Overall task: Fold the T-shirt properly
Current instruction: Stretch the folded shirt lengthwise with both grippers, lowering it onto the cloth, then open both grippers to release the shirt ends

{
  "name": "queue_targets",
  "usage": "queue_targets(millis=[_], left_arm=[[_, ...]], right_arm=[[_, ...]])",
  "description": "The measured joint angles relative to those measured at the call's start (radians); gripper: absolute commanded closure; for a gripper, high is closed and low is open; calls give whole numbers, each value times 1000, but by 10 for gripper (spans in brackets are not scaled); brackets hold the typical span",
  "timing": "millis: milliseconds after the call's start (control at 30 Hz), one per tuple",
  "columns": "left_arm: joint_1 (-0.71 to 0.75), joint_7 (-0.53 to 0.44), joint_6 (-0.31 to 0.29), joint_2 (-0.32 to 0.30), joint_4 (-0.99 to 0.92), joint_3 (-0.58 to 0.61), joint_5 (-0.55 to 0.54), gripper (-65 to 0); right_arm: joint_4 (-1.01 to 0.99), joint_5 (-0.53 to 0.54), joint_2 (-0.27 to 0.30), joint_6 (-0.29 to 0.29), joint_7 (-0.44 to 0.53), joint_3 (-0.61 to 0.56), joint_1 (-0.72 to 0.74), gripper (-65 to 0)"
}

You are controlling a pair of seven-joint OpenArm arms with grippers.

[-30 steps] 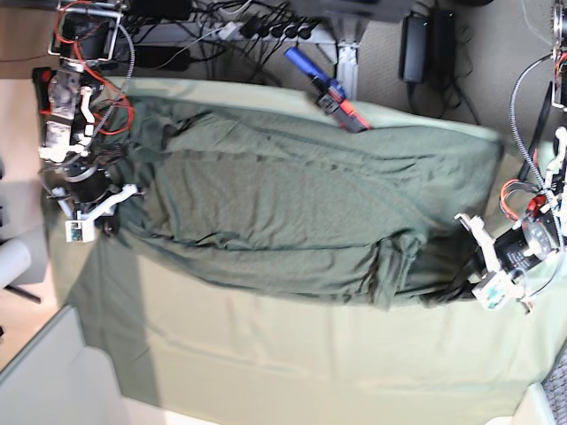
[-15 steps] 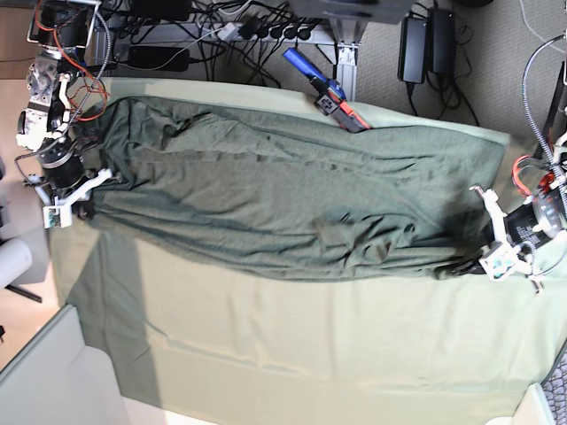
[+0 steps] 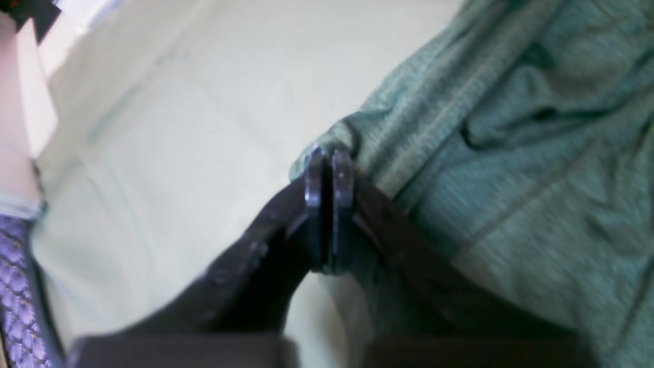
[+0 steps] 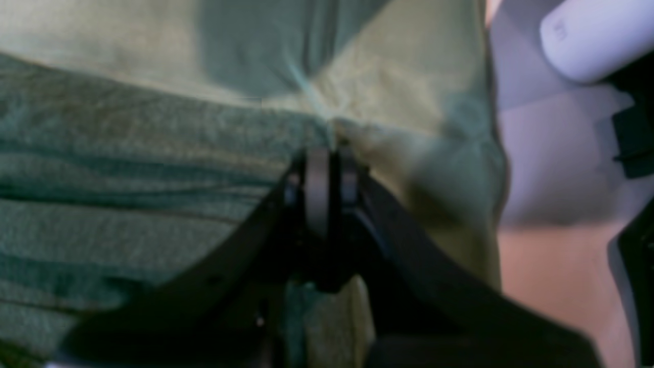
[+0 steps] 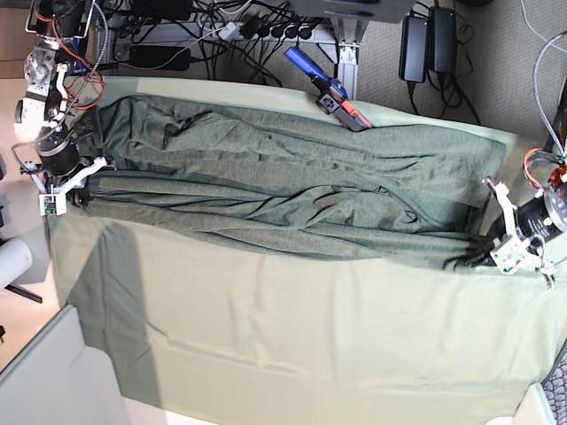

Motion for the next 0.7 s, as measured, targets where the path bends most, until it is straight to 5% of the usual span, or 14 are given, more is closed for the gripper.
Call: queue_targets(millis=[100,200,267,533,700], left_arm=[[8,13,0,-1,0,0,-23,-339],[10,70,0,0,0,0,-85,-345],[9,68,0,-1,0,0,-108,-345],[-58,-4,1,2,-3,13,-45,-345],[-151,-99,0,2,-154,160,86,-345]], right_arm=[[0,33,0,0,0,0,0,-9],[0,35,0,0,0,0,0,-276],[0,36,0,0,0,0,0,-365],[0,94,0,0,0,0,1,-371],[0,100,1,-1,0,1,1,-371]])
